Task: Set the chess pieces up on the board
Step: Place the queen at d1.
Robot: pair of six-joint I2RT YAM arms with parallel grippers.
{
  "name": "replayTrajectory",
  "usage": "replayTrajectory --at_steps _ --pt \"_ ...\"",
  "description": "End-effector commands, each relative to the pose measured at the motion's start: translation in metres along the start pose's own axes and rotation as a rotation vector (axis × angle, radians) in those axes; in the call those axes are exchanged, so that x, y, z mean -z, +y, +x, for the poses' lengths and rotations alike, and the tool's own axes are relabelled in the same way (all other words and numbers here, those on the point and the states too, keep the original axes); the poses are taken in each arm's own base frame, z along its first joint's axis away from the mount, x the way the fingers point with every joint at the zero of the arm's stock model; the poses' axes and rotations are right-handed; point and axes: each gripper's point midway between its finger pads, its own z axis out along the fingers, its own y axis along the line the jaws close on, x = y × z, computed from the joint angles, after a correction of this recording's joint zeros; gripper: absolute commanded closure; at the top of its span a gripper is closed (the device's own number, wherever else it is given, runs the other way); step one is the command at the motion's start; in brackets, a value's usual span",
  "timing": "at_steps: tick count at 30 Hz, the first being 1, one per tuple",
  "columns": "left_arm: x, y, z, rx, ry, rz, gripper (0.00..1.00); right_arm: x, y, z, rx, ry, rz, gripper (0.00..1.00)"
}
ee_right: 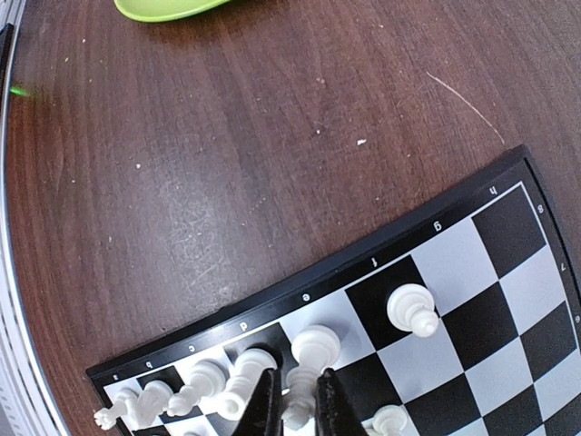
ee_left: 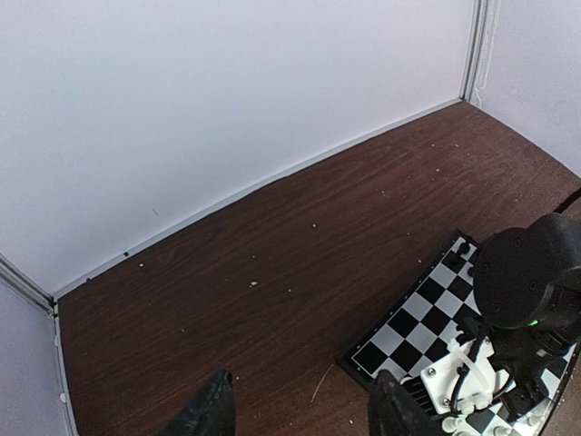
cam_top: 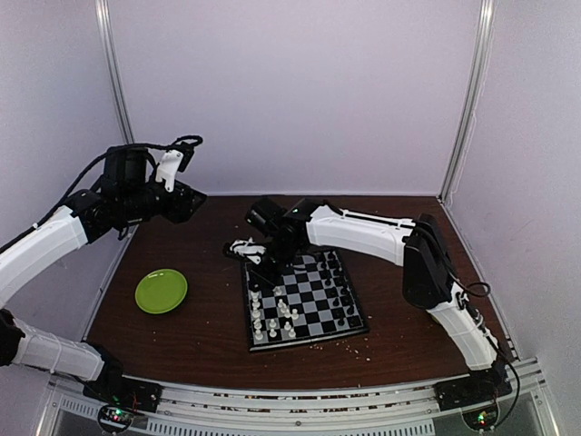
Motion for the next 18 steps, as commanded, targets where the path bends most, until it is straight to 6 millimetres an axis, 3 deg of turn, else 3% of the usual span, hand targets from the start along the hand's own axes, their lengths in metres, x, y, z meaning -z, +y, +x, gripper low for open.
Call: replayTrajectory --at_steps 1,18 --pt "0.0055 0.0002 -0.0079 0.012 -0.034 0.012 0.49 -0.0019 -0.0030 -0.0064 0.007 -0.008 0.027 0.97" --pt "0.0029 -0.0035 -0.0053 0.009 -0.025 0.032 0.49 -0.0103 -0.0059 -0.0032 -0.003 0.003 0.030 0.89"
